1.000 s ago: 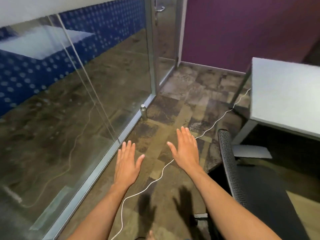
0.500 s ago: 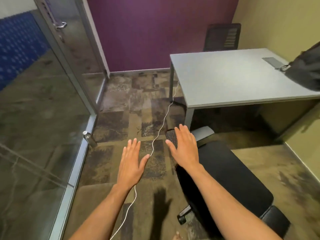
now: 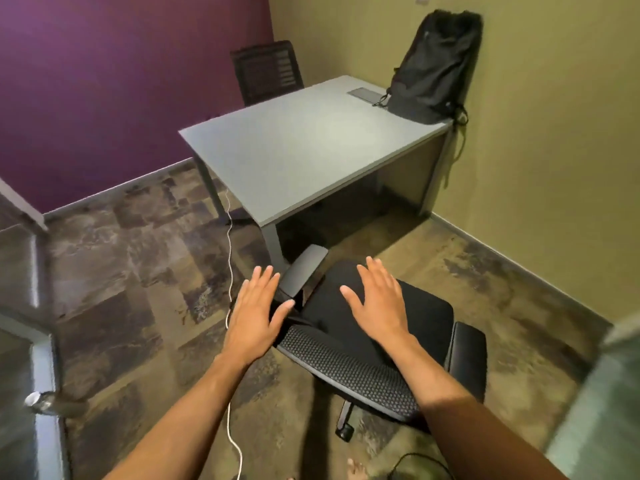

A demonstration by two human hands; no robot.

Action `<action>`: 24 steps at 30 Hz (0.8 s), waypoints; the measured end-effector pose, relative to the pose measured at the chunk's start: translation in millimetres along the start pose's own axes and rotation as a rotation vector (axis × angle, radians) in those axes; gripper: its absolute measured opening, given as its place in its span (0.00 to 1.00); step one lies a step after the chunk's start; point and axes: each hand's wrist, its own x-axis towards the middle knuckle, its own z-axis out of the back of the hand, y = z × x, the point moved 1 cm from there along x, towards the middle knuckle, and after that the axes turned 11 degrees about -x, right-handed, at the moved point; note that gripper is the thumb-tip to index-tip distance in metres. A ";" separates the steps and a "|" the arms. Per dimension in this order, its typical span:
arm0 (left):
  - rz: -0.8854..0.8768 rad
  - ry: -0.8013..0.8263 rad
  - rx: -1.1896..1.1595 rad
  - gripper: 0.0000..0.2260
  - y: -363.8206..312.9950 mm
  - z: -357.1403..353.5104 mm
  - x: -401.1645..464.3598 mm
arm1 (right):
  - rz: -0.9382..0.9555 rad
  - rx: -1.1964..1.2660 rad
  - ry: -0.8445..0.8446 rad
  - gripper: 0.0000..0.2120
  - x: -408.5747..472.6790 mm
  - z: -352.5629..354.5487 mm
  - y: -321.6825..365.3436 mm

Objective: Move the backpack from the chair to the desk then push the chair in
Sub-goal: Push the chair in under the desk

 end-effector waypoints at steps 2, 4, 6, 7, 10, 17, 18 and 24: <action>-0.048 0.050 -0.009 0.32 2.2 -4.2 15.7 | -0.085 -0.023 -0.006 0.32 -8.3 1.9 -12.7; -0.089 0.097 -0.018 0.32 4.5 -7.7 27.5 | -0.172 -0.038 -0.004 0.32 -17.9 3.8 -21.8; -0.141 0.151 -0.031 0.32 7.7 -10.2 33.3 | -0.258 -0.049 0.004 0.32 -30.3 5.7 -26.6; -0.166 0.176 -0.041 0.31 9.9 -10.9 35.4 | -0.296 -0.053 0.003 0.31 -37.5 6.2 -27.7; -0.227 0.240 -0.064 0.31 15.7 -12.1 43.0 | -0.385 -0.060 0.009 0.31 -60.1 7.3 -30.1; -0.294 0.403 -0.108 0.31 25.6 -5.7 50.7 | -0.533 -0.022 0.193 0.30 -110.7 12.6 -20.6; -0.296 0.427 -0.092 0.31 28.5 -4.6 51.4 | -0.547 -0.026 0.230 0.29 -115.9 13.9 -16.0; -0.236 0.524 0.062 0.31 45.4 0.6 55.2 | -0.535 -0.169 0.222 0.27 -130.7 17.2 12.6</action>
